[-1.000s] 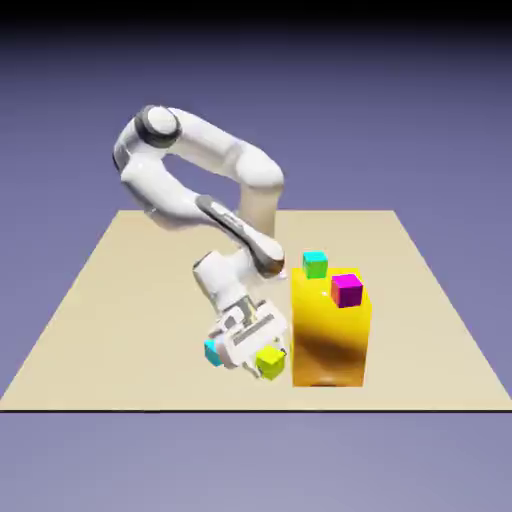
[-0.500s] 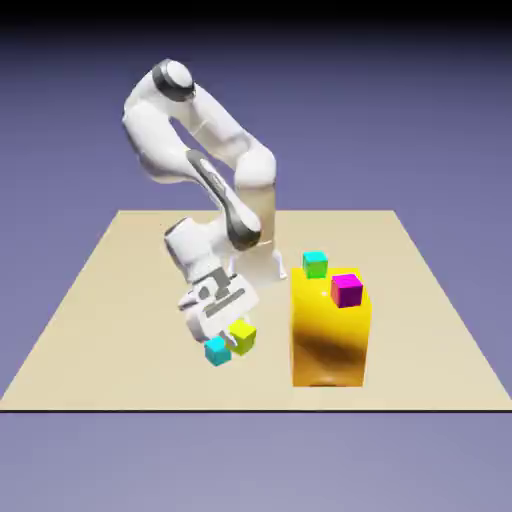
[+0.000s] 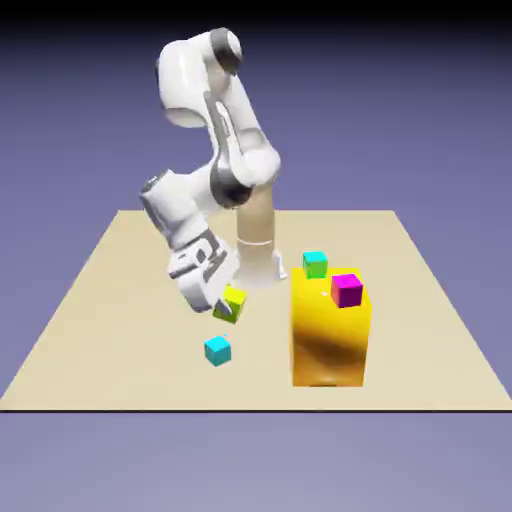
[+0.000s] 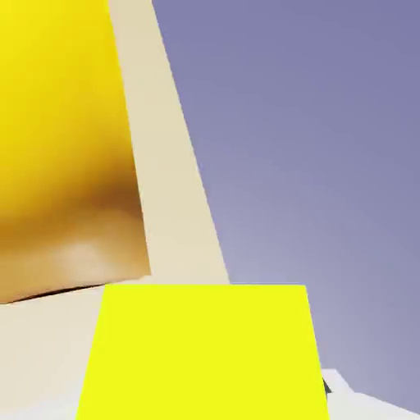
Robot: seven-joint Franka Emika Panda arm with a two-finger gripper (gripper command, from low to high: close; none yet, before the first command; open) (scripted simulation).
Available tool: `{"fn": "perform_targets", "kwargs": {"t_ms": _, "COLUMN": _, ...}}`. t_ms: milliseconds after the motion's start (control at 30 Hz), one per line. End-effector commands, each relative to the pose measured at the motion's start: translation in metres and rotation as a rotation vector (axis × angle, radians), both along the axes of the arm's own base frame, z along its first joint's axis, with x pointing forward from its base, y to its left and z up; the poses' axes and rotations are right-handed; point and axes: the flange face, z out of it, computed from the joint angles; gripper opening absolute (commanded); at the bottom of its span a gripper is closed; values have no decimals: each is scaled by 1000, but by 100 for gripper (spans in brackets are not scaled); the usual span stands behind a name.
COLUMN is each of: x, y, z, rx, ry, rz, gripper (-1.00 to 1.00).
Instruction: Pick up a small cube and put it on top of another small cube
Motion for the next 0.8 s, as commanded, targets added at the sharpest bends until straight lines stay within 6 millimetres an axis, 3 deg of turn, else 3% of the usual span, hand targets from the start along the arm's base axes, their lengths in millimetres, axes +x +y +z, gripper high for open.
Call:
{"fn": "perform_targets", "kwargs": {"t_ms": 0, "x": 3, "y": 7, "z": 8, "rx": 6, "ry": 3, "rz": 31, "gripper": -100}}
{"fn": "perform_targets", "kwargs": {"t_ms": 200, "x": 18, "y": 63, "z": 50, "rx": 64, "ry": 29, "rz": 240, "gripper": -100}}
{"fn": "perform_targets", "kwargs": {"t_ms": 467, "x": 24, "y": 166, "z": 81, "rx": 212, "ry": 79, "rz": 564, "gripper": -100}}
{"fn": "perform_targets", "kwargs": {"t_ms": 533, "x": 24, "y": 173, "z": 82, "rx": 225, "ry": 83, "rz": 585, "gripper": -100}}
{"fn": "perform_targets", "kwargs": {"t_ms": 633, "x": 9, "y": 205, "z": 26, "rx": 225, "ry": 83, "rz": 585, "gripper": -100}}
{"fn": "perform_targets", "kwargs": {"t_ms": 667, "x": 9, "y": 205, "z": 26, "rx": 225, "ry": 83, "rz": 585, "gripper": 100}}
{"fn": "perform_targets", "kwargs": {"t_ms": 700, "x": 9, "y": 205, "z": 26, "rx": 225, "ry": 83, "rz": 585, "gripper": 100}}
{"fn": "perform_targets", "kwargs": {"t_ms": 767, "x": 21, "y": 183, "z": 66, "rx": 227, "ry": 82, "rz": 586, "gripper": 100}}
